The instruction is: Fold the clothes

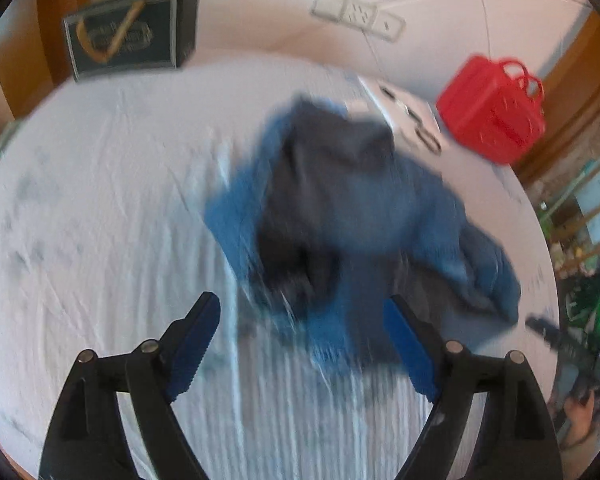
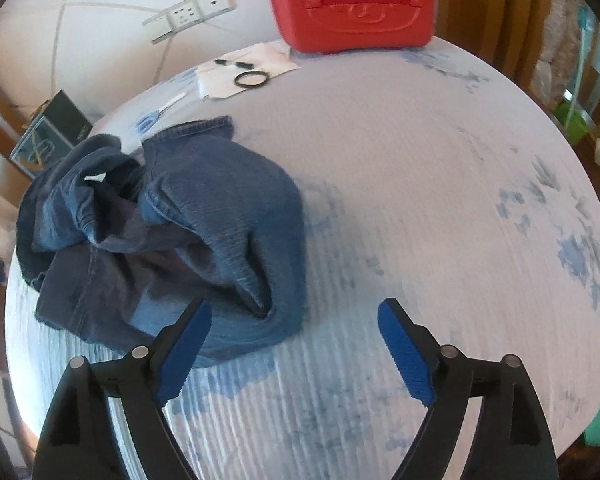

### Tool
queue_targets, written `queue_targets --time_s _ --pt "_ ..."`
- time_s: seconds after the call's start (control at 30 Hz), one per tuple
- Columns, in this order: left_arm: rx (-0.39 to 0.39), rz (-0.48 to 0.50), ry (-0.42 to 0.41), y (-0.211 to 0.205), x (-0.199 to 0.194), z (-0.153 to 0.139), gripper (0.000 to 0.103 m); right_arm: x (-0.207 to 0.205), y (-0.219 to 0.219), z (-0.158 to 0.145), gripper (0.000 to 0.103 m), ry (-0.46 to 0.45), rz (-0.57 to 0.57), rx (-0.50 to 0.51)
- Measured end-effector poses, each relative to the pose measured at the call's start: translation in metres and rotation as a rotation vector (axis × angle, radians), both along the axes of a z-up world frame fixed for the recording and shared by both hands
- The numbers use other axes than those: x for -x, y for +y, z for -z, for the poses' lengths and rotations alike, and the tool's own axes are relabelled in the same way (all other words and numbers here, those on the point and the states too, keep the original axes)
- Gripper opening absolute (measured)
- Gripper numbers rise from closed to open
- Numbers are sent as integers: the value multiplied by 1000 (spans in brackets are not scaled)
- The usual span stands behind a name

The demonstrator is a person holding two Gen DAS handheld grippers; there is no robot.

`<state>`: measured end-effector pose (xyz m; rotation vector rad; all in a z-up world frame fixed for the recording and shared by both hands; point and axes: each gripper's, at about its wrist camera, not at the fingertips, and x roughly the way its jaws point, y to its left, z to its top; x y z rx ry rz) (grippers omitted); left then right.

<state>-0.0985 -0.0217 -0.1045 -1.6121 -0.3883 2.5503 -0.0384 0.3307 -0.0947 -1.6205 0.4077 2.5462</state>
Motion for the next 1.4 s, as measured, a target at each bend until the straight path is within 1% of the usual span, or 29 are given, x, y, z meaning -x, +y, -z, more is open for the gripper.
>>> queue_targets --time_s 0.17,0.23,0.3,0.33,0.37,0.4,0.47,0.5,0.53,0.57,0.6,0.63,0.67,0.73,0.77,0.83,0.9,1.0,1.03,1.07,1.1,1.13,1.17,1.2,1.23,1.3,1.33,1.37,1.4 --pt "1 -4 -48 19 2 40 84 13 -13 5 91 -12 -55 -20" --pt "1 -5 -67 27 3 55 82 24 -18 6 93 -9 -85 -39" --pt "1 -7 -87 34 4 71 67 36 -24 6 97 -4 -113 -58" --pt "1 -8 -96 38 4 79 64 42 -27 7 99 0 -125 -69" --pt "2 -8 -106 42 4 87 54 51 -30 10 102 2 -139 -84" --pt "5 -8 -110 44 5 91 37 60 -34 15 102 -5 -147 -95" --pt "28 -3 -92 40 8 82 23 79 -40 27 102 -23 -163 -117" --pt "39 0 -83 38 10 77 19 88 -42 36 102 -46 -170 -122" --pt "57 -7 -63 33 11 68 18 94 -44 44 102 -66 -180 -108" --pt "92 -36 -15 20 12 49 15 99 -44 49 92 -75 -192 -71" --pt "126 -64 32 7 13 30 14 102 -44 53 56 -82 -200 -40" --pt "155 -90 78 -5 12 10 13 101 -43 49 35 -83 -200 -21" --pt "174 -110 119 -19 10 -12 12 101 -42 46 19 -83 -199 -2" --pt "210 -149 201 -46 5 -55 12 91 -41 30 19 -59 -201 44" --pt "219 -161 223 -56 2 -69 12 83 -40 18 19 -40 -202 69" --pt "194 -150 178 -64 -12 -60 12 66 -42 -4 19 -6 -209 112" --pt "169 -139 134 -72 -26 -51 12 43 -59 -19 19 -11 -240 107" --pt "131 -122 66 -84 -47 -37 13 11 -84 -12 22 -90 -296 94" --pt "119 -116 44 -88 -54 -33 13 3 -87 -1 23 -129 -291 88" --pt "106 -111 22 -92 -61 -28 15 -3 -88 7 28 -159 -283 85" --pt "94 -105 -1 -96 -67 -23 17 -5 -85 9 34 -165 -268 88" --pt "81 -99 -23 -100 -74 -19 18 -7 -83 11 38 -171 -252 90" --pt "69 -94 -46 -104 -81 -14 22 -9 -80 13 46 -176 -236 92" --pt "56 -88 -68 -108 -88 -10 29 -11 -77 15 54 -182 -220 94" --pt "47 -88 -80 -113 -94 -8 33 -14 -74 17 57 -188 -204 97" --pt "48 -116 -60 -125 -98 -12 52 -18 -68 21 71 -199 -172 101" --pt "49 -130 -50 -130 -99 -14 56 -20 -65 23 75 -204 -156 104" --pt "51 -144 -41 -136 -100 -16 58 -22 -62 25 82 -210 -140 106" --pt "52 -158 -31 -141 -100 -18 58 -24 -60 25 84 -209 -127 108"
